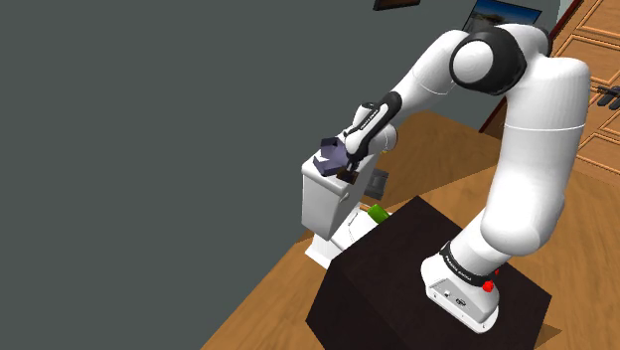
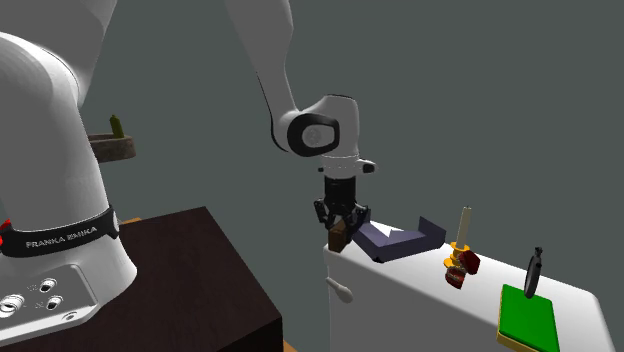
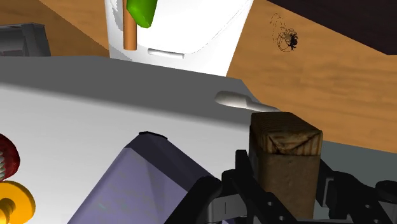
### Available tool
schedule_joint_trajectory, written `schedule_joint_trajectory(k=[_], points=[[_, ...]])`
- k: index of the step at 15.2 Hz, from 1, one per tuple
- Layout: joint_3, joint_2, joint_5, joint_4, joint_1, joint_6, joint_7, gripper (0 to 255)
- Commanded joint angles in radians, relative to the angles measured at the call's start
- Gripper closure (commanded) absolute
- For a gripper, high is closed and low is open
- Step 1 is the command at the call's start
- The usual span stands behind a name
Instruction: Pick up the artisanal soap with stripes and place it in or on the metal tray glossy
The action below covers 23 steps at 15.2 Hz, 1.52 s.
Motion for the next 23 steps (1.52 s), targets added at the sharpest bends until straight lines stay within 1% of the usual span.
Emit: schedule_joint_trajectory(k=[1,11,20,23], points=[[-0.008,-0.027,-0.007,-0.005,0.006,-0.022,0.004,255],[-0.046,-0.166,-0.050,-0.029,0.034,-0.136,0.031,255],[-0.067,-0.281,-0.092,-0.030,0.050,-0.248,0.056,255],[-0.058,-0.189,-0.061,0.110,0.033,-0.298,0.027,255]])
